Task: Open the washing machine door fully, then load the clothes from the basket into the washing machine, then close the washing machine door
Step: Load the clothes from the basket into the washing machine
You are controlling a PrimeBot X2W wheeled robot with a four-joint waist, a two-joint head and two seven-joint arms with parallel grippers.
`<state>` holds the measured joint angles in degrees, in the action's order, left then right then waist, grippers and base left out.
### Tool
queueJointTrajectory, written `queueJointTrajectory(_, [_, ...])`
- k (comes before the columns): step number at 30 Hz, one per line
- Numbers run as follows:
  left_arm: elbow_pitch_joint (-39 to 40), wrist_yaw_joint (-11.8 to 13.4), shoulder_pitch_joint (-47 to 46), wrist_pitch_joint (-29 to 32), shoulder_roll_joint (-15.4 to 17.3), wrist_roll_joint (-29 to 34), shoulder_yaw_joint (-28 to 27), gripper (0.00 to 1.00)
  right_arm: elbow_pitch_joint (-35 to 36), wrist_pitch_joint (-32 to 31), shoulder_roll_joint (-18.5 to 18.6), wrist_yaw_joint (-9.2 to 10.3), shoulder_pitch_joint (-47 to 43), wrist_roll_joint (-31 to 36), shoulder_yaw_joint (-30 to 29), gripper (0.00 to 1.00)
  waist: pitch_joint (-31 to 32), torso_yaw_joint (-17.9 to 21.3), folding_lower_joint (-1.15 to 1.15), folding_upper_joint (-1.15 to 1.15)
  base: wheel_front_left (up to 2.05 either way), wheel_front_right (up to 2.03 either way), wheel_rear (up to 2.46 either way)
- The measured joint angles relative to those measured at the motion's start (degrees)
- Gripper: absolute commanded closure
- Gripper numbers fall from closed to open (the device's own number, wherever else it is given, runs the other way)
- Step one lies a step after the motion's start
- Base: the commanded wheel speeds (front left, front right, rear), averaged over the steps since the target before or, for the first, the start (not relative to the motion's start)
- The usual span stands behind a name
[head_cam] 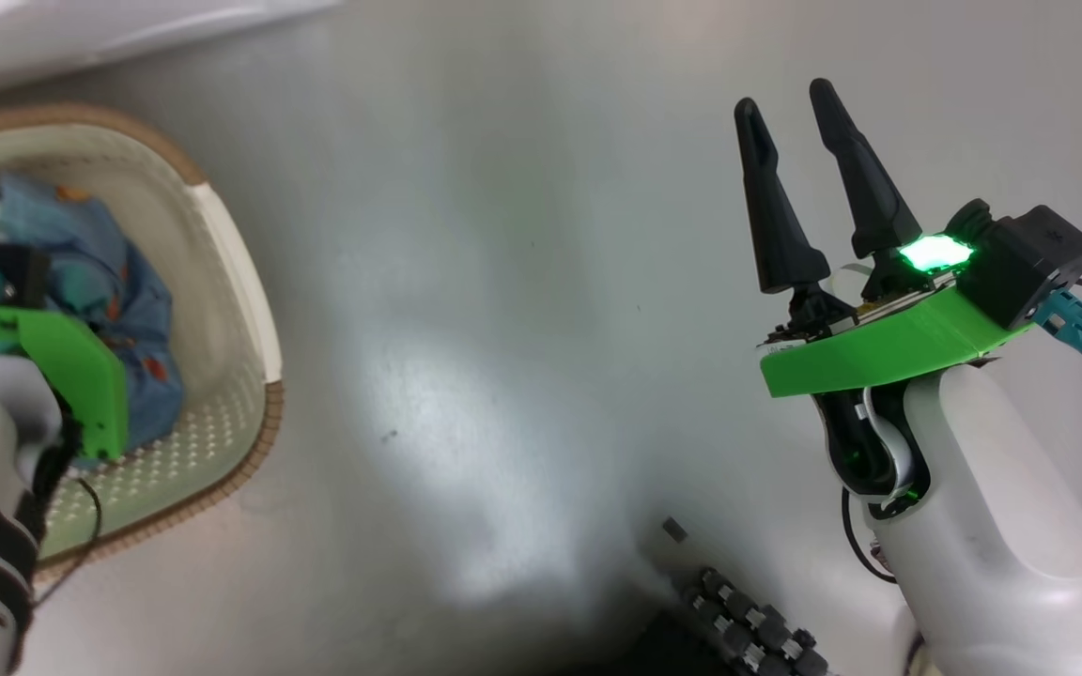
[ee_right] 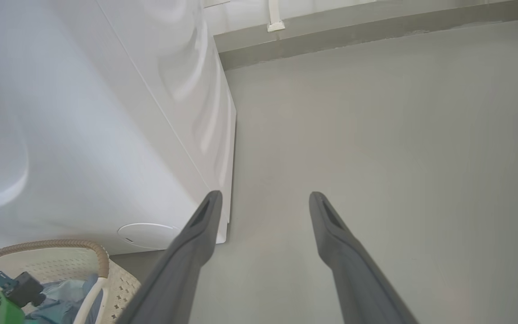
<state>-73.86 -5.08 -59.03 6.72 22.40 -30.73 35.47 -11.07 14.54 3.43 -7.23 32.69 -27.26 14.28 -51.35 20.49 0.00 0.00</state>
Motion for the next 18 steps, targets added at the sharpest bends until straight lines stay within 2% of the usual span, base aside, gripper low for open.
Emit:
queueJointTrajectory(11, [0.37, -1.96, 6.34, -8.58, -3.61, -5.91, -2.86, 1.0, -1.65, 0.01, 2.15, 0.0, -0.91, 0.0, -0.25, 0.0, 8.76, -2.31, 0.0, 0.0, 0.0, 0.0, 0.0])
queueJointTrajectory(18, [4.02, -2.22, 11.98, -14.64, -5.68, -9.11, -3.07, 1.0, -3.08, 0.0, 4.26, 0.0, -4.4, 0.0, -1.04, 0.0, 15.74, -4.3, -0.01, 0.0, 0.0, 0.0, 0.0])
